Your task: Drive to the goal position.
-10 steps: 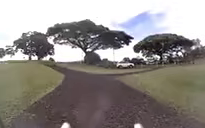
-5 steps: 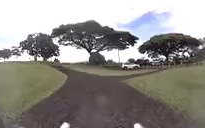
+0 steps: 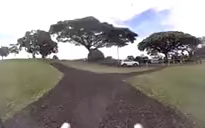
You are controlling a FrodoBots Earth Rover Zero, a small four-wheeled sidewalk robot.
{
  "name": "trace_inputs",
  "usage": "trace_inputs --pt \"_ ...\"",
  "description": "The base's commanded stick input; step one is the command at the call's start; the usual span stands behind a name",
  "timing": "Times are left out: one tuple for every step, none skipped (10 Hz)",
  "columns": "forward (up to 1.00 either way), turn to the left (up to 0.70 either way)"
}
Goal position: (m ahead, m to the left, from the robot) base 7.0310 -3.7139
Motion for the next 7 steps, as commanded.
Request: trace_inputs --pt "0.70 0.00" --pt "0.70 0.00" --pt "0.70 0.00" --pt "0.70 0.00" --pt "0.70 0.00" --pt "0.70 0.00" --pt "0.70 0.00"
